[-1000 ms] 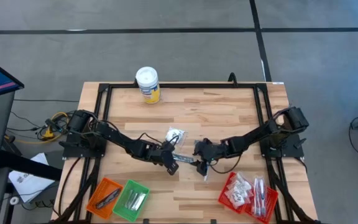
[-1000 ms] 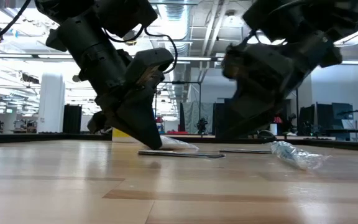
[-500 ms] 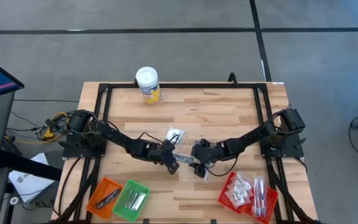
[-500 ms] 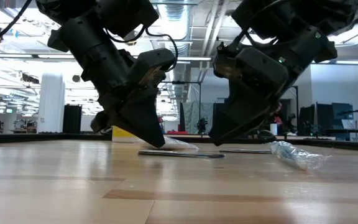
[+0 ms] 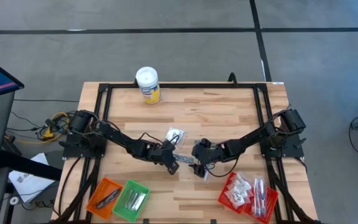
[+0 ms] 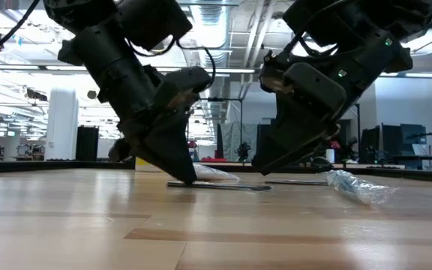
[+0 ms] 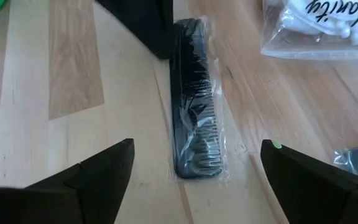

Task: Pick & Place Travel size toiletries
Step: Put the black comb into the orange basket

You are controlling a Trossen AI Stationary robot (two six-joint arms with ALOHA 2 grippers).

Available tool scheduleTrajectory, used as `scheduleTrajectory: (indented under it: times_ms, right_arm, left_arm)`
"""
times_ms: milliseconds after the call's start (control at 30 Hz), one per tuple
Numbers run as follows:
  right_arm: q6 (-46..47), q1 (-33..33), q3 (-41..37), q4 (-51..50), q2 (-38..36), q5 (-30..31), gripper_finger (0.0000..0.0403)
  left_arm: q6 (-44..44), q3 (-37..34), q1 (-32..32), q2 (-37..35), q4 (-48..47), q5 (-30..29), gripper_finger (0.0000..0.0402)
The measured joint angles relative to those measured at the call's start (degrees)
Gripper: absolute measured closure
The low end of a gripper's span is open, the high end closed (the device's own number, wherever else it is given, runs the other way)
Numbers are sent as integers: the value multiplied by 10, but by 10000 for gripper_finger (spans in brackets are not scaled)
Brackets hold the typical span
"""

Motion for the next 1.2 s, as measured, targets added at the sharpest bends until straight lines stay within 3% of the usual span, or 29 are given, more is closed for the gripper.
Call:
scheduleTrajectory:
  times_ms: [367,667,1200]
  right_arm:
    - [0,0,0,2,0,-7,61]
    - [3,-2,0,3,0,-13,61]
    - [0,-10,0,3,0,-17,62]
  left_arm:
    - [-17,2,-2,24,5,25,401]
    - [2,1,1,-34,12,-7,401]
    - [11,-2,8,-21,0,1,401]
